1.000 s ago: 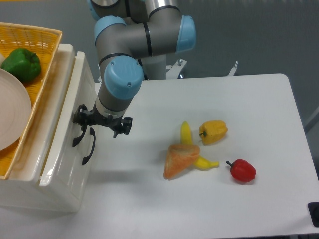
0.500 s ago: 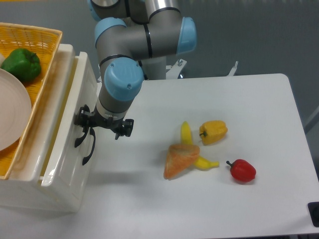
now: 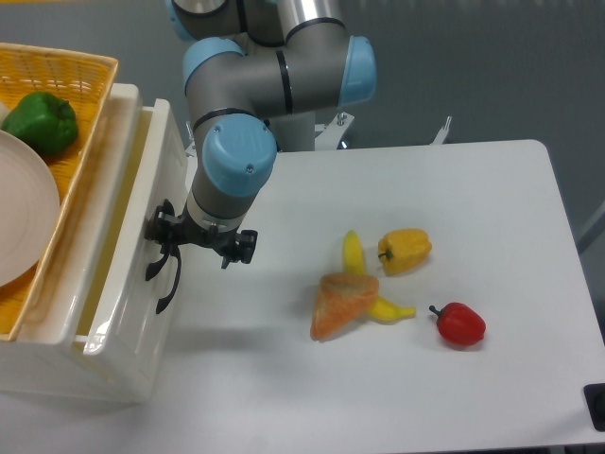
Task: Slide the top white drawer open
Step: 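Pull the top drawer outward from the cabinet with the gripper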
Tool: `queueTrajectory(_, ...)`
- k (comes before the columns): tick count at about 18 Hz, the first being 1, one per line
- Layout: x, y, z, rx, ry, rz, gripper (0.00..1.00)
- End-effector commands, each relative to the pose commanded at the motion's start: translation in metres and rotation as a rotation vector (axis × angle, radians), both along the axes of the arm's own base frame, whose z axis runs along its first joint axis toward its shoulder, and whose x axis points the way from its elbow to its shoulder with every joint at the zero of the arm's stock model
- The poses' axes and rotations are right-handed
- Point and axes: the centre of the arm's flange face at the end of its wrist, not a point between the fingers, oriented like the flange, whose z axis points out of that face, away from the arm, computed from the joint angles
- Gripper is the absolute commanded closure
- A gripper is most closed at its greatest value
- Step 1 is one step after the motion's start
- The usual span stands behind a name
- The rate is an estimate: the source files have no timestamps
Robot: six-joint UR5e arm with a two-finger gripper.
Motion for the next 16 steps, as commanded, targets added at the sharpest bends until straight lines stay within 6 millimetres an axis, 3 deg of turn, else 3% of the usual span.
queueTrajectory(16,-0.041,-0.019,0.001,0.021,0.01,0.019,0.0)
